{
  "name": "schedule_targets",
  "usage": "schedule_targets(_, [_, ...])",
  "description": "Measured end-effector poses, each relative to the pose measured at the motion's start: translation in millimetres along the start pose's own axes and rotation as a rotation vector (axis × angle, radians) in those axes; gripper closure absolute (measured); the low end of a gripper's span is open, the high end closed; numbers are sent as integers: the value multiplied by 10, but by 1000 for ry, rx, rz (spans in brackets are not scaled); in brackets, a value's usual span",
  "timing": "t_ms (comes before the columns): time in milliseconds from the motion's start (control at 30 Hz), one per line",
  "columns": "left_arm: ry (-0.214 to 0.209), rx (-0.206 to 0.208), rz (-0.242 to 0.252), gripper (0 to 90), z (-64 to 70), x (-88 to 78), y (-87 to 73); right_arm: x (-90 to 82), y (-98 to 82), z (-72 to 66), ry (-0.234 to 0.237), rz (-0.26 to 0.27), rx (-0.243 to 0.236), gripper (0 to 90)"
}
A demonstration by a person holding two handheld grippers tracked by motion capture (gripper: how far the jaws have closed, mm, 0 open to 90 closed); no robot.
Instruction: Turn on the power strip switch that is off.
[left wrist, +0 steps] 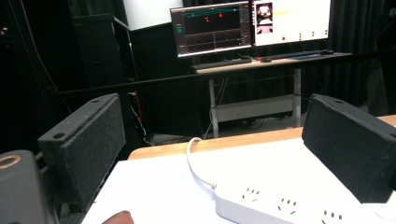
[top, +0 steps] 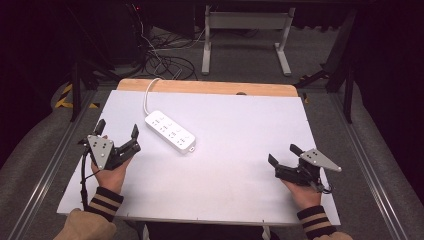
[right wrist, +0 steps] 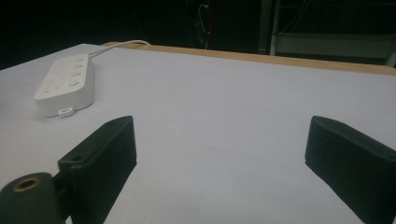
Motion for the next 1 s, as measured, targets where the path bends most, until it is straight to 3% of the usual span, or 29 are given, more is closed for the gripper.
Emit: schedule_targets(1000, [-1, -5, -35, 81, -1, 36, -34, -22, -4, -4, -2, -3, 5, 92])
Point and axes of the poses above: each handheld gripper's, and its own axes: x roughly forward along the jaws, y roughly out of its top, z roughly to its right, the point moved 1 cm from there along x, roughly forward along the jaws, and after that the axes turned 10 degrees about y, right-handed, at the moved point
